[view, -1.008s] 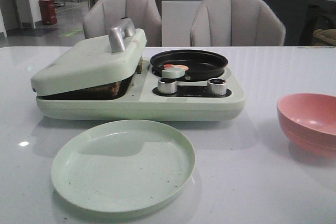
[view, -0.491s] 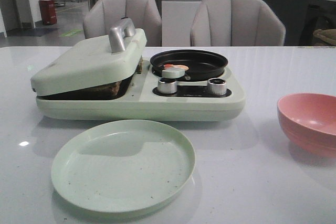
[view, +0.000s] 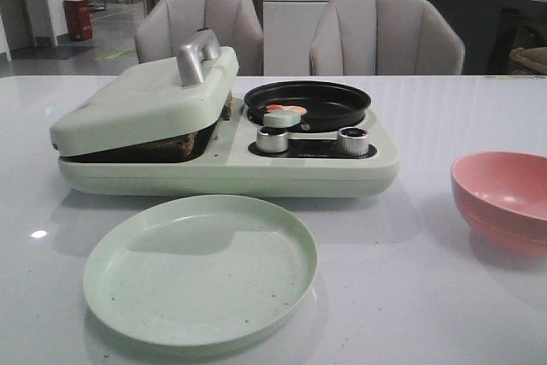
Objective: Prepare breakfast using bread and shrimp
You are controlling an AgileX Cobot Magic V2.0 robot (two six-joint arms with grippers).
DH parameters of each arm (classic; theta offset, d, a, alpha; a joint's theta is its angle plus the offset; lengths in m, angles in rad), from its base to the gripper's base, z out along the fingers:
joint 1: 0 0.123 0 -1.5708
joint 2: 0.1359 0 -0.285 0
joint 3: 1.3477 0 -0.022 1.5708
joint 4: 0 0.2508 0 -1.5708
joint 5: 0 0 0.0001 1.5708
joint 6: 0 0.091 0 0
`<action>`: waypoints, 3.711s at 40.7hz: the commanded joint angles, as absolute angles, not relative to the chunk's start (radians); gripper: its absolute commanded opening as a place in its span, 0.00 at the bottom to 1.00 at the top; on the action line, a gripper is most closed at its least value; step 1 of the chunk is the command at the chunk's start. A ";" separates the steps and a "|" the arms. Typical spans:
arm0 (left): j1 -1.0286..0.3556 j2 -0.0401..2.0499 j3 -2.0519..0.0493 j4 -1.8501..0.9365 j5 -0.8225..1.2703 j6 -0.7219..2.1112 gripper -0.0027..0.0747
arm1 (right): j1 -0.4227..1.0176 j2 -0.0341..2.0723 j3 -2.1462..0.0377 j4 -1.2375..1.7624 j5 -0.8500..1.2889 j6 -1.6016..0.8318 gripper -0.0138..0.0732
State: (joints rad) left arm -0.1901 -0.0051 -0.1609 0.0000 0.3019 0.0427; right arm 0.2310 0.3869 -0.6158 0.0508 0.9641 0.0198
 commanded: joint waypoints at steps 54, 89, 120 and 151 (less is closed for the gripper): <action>-0.082 -0.022 0.032 -0.057 -0.027 0.043 0.16 | 0.230 0.395 -0.642 0.051 0.892 0.021 0.20; -0.081 -0.022 0.032 -0.057 -0.027 0.043 0.16 | 0.069 0.141 -0.390 0.007 0.480 0.020 0.20; -0.081 -0.020 0.032 -0.057 -0.027 0.043 0.16 | 0.047 -0.031 0.011 0.000 0.016 0.020 0.20; -0.081 -0.020 0.032 -0.057 -0.027 0.043 0.16 | 0.009 -0.033 0.011 0.006 0.008 0.015 0.20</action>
State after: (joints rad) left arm -0.0820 -0.0051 0.0024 -0.0467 0.0638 0.0460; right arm 0.0140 -0.0101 0.0280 0.0093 0.1009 0.0197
